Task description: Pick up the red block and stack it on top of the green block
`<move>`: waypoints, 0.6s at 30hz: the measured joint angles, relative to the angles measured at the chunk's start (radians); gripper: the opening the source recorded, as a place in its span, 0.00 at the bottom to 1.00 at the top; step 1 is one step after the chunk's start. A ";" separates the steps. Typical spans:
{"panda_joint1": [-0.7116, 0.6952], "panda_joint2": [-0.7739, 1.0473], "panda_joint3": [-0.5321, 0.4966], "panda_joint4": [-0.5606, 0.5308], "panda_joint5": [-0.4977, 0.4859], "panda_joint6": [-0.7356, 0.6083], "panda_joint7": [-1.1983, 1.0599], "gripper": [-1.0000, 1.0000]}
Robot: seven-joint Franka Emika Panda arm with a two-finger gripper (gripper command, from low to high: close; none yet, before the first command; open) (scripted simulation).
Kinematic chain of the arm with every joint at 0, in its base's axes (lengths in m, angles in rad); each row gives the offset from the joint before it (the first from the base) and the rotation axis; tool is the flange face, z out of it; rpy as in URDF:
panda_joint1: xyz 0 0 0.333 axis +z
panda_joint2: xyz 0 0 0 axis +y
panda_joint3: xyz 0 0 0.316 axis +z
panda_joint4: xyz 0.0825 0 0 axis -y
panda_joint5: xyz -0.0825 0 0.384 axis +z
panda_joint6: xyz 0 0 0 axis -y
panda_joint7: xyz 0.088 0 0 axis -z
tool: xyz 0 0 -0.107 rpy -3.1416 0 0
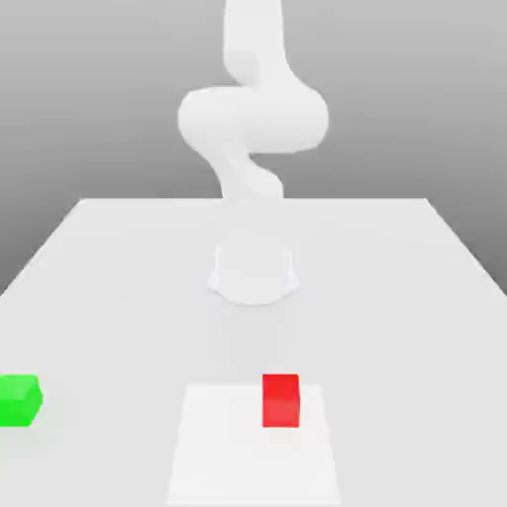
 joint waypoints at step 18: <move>0.009 0.674 0.080 -0.471 0.009 0.451 0.086 0.50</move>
